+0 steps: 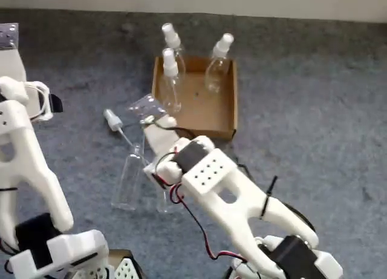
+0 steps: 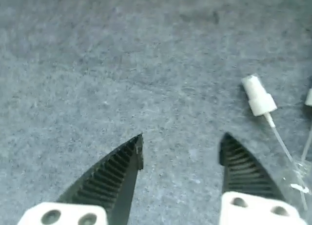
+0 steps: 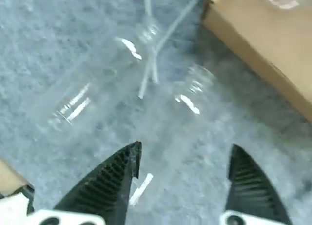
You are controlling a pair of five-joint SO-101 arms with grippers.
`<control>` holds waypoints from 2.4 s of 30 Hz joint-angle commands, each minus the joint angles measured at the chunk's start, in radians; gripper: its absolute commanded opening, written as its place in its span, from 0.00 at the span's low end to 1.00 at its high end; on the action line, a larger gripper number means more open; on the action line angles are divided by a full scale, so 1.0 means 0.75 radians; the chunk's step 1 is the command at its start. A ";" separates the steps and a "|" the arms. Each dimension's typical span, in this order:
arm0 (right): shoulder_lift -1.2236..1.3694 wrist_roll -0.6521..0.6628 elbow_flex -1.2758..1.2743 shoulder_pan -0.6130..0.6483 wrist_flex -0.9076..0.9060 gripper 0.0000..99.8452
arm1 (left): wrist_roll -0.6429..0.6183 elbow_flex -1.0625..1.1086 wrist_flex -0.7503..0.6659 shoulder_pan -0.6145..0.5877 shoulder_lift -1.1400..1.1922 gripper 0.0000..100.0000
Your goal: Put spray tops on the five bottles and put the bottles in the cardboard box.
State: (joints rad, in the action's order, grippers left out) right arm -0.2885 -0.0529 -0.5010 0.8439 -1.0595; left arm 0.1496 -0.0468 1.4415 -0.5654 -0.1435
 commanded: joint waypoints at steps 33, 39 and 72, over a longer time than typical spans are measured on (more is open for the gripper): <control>-0.498 0.348 -0.588 -0.690 -0.019 0.00 | -0.366 -0.038 -0.223 0.382 0.261 0.27; -0.809 0.438 -0.895 -0.797 -0.001 0.00 | -0.481 -0.042 -0.323 0.476 0.515 0.22; -1.012 0.442 -1.110 -0.801 0.038 0.00 | -0.493 -0.623 -0.211 0.478 0.836 0.00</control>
State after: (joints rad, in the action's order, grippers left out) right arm -1.0311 0.2647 -1.3372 0.2547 -1.0457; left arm -0.2662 -0.3092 1.1868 -0.2279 0.5086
